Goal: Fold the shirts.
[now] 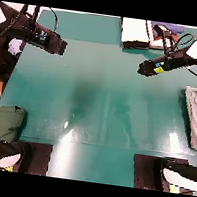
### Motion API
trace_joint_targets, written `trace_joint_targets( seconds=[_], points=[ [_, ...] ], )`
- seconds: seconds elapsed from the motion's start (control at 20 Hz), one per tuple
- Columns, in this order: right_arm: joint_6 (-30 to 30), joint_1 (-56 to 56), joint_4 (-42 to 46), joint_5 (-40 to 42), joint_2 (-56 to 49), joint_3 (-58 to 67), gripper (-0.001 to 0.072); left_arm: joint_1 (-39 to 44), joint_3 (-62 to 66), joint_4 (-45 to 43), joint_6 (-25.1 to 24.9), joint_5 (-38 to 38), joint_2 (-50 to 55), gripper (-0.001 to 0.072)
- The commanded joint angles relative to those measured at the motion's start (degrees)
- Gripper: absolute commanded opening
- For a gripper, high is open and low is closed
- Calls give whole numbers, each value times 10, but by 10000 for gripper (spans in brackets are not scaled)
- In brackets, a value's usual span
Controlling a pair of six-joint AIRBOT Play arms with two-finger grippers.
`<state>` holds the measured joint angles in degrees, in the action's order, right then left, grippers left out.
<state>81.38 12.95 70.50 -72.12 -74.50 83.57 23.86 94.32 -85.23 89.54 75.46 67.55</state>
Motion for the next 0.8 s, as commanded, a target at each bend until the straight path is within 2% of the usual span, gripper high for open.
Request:
trace_joint_targets(
  seconds=[0.0,0.5,0.65,0.75],
  points=[
    [0,1,-1,5,0,0,19,0,0,0,0,0,0,37],
    [0,1,-1,0,0,0,19,0,0,0,0,-2,0,37],
    [0,1,-1,0,0,0,19,0,0,4,8,-33,0,37],
    [0,1,-1,0,0,0,18,0,0,3,3,-81,0,37]
  ],
)
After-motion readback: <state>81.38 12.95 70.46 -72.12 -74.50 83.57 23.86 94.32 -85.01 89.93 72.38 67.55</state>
